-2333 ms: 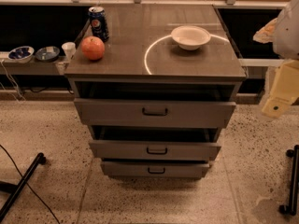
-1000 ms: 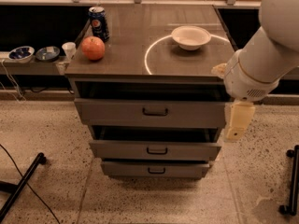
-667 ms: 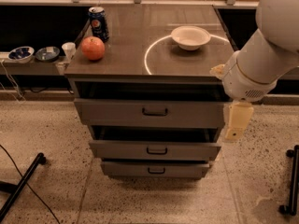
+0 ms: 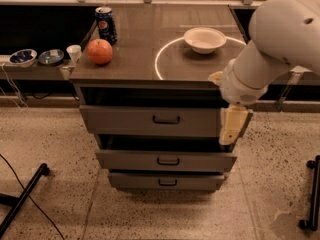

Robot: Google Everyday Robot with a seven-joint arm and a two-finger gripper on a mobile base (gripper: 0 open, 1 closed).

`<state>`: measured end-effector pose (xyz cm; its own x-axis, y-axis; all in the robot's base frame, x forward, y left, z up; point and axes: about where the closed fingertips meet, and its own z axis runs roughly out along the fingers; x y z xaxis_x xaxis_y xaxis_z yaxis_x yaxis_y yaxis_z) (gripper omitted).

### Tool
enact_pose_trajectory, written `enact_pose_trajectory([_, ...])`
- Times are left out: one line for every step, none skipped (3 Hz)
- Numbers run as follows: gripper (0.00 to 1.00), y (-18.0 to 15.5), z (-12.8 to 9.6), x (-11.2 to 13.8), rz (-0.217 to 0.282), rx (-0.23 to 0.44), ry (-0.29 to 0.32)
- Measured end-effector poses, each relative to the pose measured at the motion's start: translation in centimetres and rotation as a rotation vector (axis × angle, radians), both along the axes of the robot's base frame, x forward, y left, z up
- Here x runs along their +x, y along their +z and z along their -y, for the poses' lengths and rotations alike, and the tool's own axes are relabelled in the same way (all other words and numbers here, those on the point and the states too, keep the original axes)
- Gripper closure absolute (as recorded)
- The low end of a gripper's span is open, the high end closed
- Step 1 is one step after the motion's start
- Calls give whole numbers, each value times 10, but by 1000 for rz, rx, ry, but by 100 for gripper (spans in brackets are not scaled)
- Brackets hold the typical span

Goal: Open top drawer

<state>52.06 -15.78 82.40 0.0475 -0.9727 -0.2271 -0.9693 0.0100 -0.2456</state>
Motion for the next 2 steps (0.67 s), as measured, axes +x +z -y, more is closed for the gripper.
enact_pose_trajectory([0,-29,-12,29,23,-15,-8])
enact_pose_trajectory([0,-58,-9,43,21,-43,-29])
